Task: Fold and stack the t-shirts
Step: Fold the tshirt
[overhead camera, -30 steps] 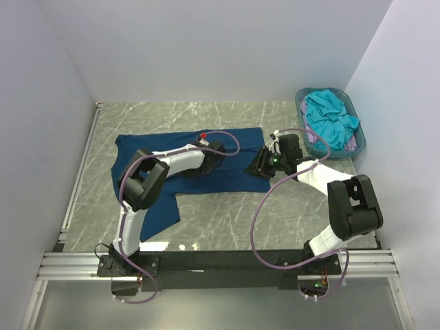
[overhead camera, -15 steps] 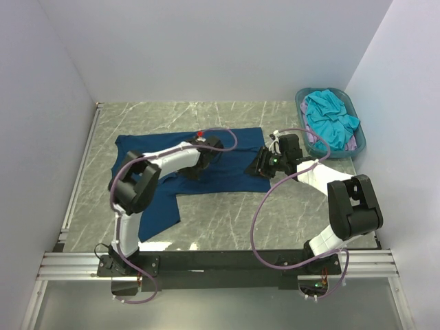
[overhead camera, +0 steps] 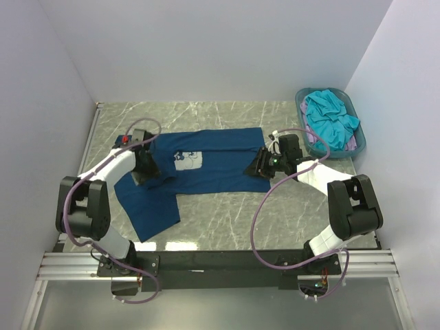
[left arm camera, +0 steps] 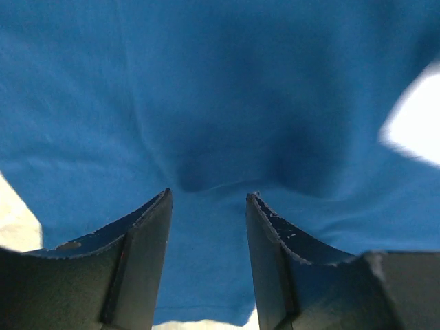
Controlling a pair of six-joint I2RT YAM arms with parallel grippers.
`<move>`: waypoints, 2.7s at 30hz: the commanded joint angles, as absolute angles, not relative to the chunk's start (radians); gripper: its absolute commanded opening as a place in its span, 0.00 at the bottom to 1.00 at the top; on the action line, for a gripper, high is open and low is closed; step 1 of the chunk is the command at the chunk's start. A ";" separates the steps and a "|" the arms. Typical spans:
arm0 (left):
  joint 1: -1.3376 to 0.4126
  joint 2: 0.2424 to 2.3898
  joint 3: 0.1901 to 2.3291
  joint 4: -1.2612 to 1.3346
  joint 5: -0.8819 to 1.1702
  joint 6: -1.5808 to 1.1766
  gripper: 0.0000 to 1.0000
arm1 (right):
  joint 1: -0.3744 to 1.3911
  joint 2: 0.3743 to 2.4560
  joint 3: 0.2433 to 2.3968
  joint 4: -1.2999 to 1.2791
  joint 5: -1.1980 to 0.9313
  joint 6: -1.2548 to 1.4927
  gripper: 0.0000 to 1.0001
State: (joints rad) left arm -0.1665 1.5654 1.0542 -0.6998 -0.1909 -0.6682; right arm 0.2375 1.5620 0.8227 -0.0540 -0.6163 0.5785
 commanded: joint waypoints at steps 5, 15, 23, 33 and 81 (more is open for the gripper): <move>-0.078 1.543 0.930 -0.626 -0.087 -0.703 0.52 | 0.233 1.549 0.827 -0.048 -0.643 0.554 0.44; -0.074 1.594 0.962 -0.612 -0.120 -0.703 0.40 | 0.235 1.545 0.825 -0.049 -0.647 0.551 0.44; -0.074 1.597 1.017 -0.629 -0.172 -0.684 0.24 | 0.235 1.555 0.821 -0.037 -0.658 0.554 0.44; -0.075 1.629 1.040 -0.683 -0.233 -0.664 0.06 | 0.235 1.555 0.816 -0.037 -0.658 0.554 0.44; -0.044 1.621 1.176 -0.727 -0.281 -0.626 0.52 | 0.247 1.703 1.042 -0.364 -0.273 0.391 0.42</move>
State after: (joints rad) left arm -0.0490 1.5890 1.1114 -0.7643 -0.2386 -0.6388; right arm 0.2379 1.6882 0.9943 -0.3527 -0.3000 0.4152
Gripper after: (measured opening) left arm 0.531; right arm 0.421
